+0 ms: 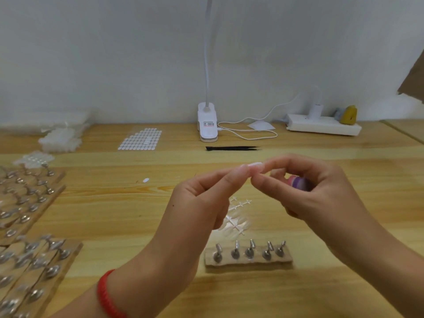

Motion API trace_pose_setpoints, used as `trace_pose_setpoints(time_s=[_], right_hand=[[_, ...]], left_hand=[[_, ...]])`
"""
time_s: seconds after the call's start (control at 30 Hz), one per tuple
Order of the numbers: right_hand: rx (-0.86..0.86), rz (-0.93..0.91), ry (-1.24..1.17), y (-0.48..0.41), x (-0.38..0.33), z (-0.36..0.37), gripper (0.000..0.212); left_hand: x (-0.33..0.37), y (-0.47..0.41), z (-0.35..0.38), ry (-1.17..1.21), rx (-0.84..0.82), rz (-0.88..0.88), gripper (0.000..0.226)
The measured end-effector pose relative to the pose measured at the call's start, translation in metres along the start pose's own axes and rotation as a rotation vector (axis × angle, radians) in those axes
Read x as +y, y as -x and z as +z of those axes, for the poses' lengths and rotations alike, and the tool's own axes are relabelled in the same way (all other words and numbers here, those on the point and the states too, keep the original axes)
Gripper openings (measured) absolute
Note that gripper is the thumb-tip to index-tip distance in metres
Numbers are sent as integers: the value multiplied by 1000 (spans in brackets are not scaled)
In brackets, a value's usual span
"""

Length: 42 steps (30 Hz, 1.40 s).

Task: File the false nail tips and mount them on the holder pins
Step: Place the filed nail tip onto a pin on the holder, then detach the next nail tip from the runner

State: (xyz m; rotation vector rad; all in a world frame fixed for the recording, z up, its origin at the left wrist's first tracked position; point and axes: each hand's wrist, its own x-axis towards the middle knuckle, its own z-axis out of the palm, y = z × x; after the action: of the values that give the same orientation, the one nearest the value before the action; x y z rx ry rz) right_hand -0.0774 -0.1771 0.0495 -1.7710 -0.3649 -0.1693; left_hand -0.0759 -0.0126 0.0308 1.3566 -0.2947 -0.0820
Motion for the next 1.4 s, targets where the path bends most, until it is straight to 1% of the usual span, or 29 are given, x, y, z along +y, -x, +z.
trace_pose_setpoints(time_s=[0.13, 0.23, 0.3, 0.33, 0.4, 0.43, 0.5, 0.6, 0.67, 0.73, 0.8, 0.83, 0.87, 0.9, 0.97, 1.03, 1.1, 1.17, 1.3, 1.4], right_hand=[[-21, -1, -72, 6, 5, 5, 25], [-38, 80, -123, 6, 11, 6, 22], [-143, 183, -161, 4, 15, 4, 22], [-221, 239, -177, 2, 17, 2, 22], [-358, 341, -183, -2, 19, -2, 13], [-415, 365, -170, -5, 20, -3, 11], [-523, 387, -153, -11, 23, -6, 14], [-655, 419, -145, -19, 25, -7, 23], [-694, 420, -139, -23, 27, -3, 16], [-720, 411, -124, -26, 29, 1, 18], [-741, 405, -118, -27, 32, 2, 14], [-730, 405, -141, -27, 34, 0, 13], [-700, 406, -184, -29, 37, -2, 19], [-642, 413, -237, -31, 41, -6, 26], [-466, 437, -324, -35, 51, -11, 31], [-301, 467, -410, -38, 63, -16, 25], [-191, 492, -510, -38, 71, -18, 20], [-158, 484, -549, -37, 74, -18, 16], [-160, 459, -471, -36, 76, -15, 15], [-146, 461, -469, -36, 77, -15, 13]], left_hand=[[-2, 9, -1, 8, 49, 53, 26], [-3, 13, -3, -60, 31, 125, 26], [-7, 12, -10, -189, 37, 171, 22], [-8, 11, -15, -287, 39, 199, 20], [-9, 9, -26, -523, 18, 282, 22], [-8, 8, -31, -637, -17, 337, 25], [-4, 6, -37, -790, -112, 424, 29], [3, 4, -48, -933, -174, 500, 31], [6, 4, -52, -1041, -187, 543, 32], [4, 5, -53, -1063, -187, 566, 29], [0, 9, -52, -1025, -135, 582, 22], [-2, 12, -51, -994, -91, 573, 21], [-5, 15, -51, -947, -45, 550, 22], [-7, 17, -50, -886, -4, 517, 23], [-12, 22, -50, -800, 43, 451, 23], [-18, 26, -50, -824, 42, 404, 22], [-22, 30, -50, -870, 23, 369, 22], [-24, 32, -50, -897, 7, 348, 21], [-28, 32, -52, -906, 1, 296, 21], [-30, 32, -52, -894, 24, 254, 27]])
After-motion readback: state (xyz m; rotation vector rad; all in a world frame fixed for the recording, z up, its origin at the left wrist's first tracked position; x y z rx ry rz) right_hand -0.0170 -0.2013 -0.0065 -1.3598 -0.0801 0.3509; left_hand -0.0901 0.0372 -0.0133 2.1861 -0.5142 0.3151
